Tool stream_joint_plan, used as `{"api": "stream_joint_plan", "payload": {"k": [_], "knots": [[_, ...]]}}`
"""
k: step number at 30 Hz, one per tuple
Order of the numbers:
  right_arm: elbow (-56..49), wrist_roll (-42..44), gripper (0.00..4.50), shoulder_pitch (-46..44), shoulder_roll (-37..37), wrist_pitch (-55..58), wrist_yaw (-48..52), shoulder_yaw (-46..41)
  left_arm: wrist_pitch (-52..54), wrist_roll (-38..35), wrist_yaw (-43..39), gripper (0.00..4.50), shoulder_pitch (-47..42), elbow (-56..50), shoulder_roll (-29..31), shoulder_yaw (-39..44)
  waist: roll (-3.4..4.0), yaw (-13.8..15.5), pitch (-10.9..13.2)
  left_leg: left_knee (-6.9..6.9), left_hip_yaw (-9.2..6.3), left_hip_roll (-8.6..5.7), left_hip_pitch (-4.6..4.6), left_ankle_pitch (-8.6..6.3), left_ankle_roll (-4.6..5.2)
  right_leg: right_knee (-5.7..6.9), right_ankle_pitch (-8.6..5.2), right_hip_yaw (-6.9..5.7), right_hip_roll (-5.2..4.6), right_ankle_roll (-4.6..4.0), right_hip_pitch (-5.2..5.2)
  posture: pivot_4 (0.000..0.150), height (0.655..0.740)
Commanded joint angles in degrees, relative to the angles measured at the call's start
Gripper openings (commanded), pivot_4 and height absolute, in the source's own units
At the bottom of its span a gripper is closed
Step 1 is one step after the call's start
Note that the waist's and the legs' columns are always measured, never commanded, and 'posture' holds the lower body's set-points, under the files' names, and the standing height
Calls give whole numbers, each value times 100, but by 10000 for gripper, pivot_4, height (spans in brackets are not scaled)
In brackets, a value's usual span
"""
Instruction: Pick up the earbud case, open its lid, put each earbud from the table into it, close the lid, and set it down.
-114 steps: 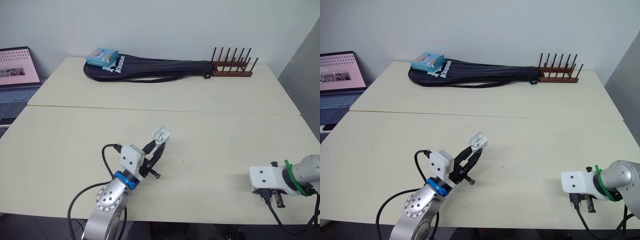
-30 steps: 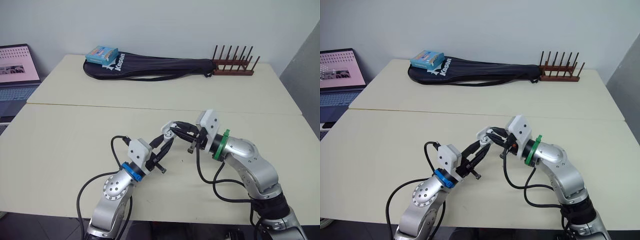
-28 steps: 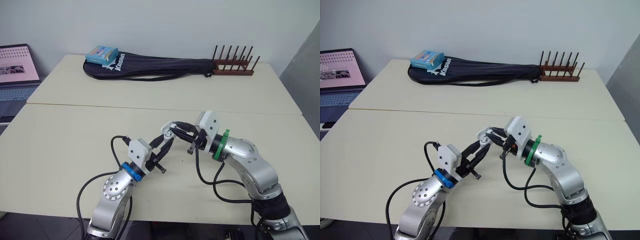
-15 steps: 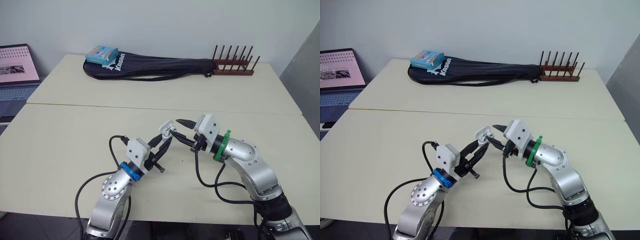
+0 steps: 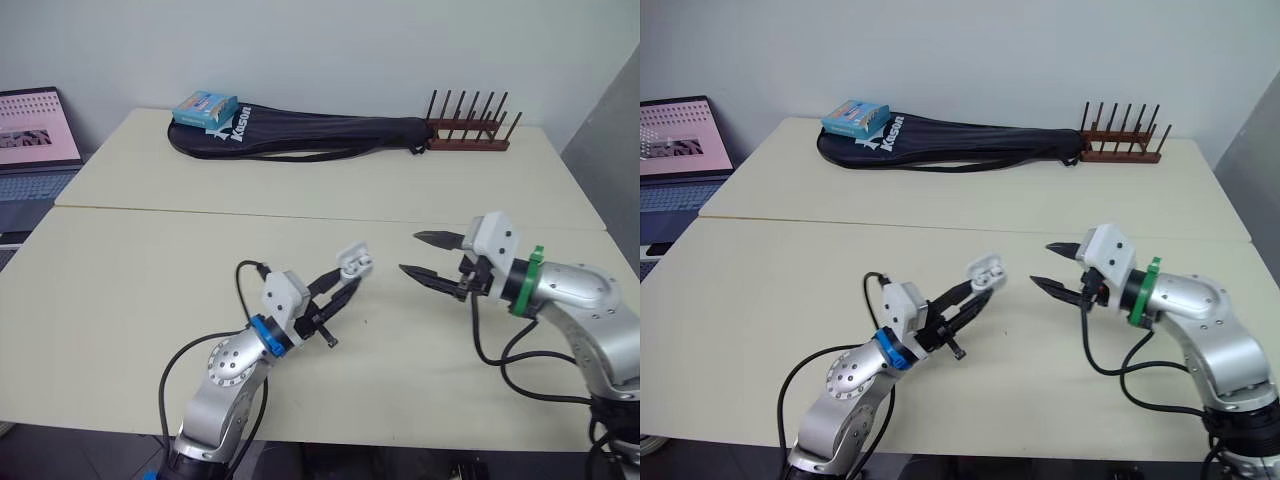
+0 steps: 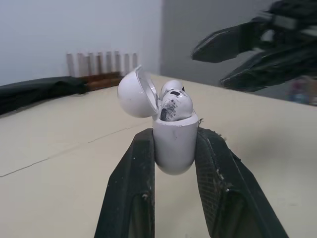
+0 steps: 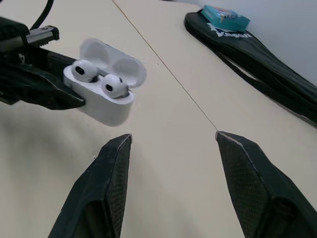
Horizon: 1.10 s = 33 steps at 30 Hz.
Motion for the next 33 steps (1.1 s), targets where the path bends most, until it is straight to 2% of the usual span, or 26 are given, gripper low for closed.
{"api": "stream_joint_plan", "payload": {"k": [1, 6, 7, 15, 21, 27, 33], "knots": [[218, 105, 18843, -270, -327, -95, 357, -240, 695, -662, -667, 7744, -335, 7, 153, -164, 0, -6, 0, 0, 2, 0, 1, 0, 0, 0, 0, -3, 1, 0, 0, 1500, 7274], [642, 82, 1109, -804, -655, -62, 1024, 163, 1212, -988, -1436, 7744, -895, 275, 384, -319, 6, -27, 4, 0, 6, -1, 4, 0, 1, 1, 0, 3, 2, 0, -4, 1500, 7274], [685, 100, 0, -892, -687, -47, 1170, 259, 1274, -1024, -1530, 7744, -977, 312, 394, -337, 6, -22, 4, 0, 6, 0, 2, 0, 1, -1, 0, -1, 2, 0, -5, 1500, 7274], [675, 443, 0, -1400, -775, 432, 1991, 733, 1568, -1113, -1944, 7744, -1300, 497, 372, -378, 7, -3, 4, 0, -8, 6, -16, 0, 1, -17, 0, -1, 0, 0, -17, 1500, 7274], [339, 969, 0, -1365, -846, 880, 2194, 583, 1632, -1115, -1907, 7744, -1365, 647, 342, -219, 7, -1, 4, 2, -11, 6, -18, 0, 1, -13, 0, -3, -1, 0, -18, 1500, 7274], [113, 990, 0, -960, -1060, 918, 2242, 633, 1826, -1247, -1746, 7744, -1390, 706, 251, -98, 7, 0, 4, 5, -11, 5, -18, 0, 1, -11, 0, -3, -1, 0, -18, 1500, 7274], [30, 890, 0, -661, -1023, 887, 1758, 361, 3181, -1717, -1345, 7744, -1649, 807, 242, 60, 6, -1, 5, 10, -11, 4, -19, 0, 1, -2, 0, -2, -1, 0, -20, 1500, 7274]]}}
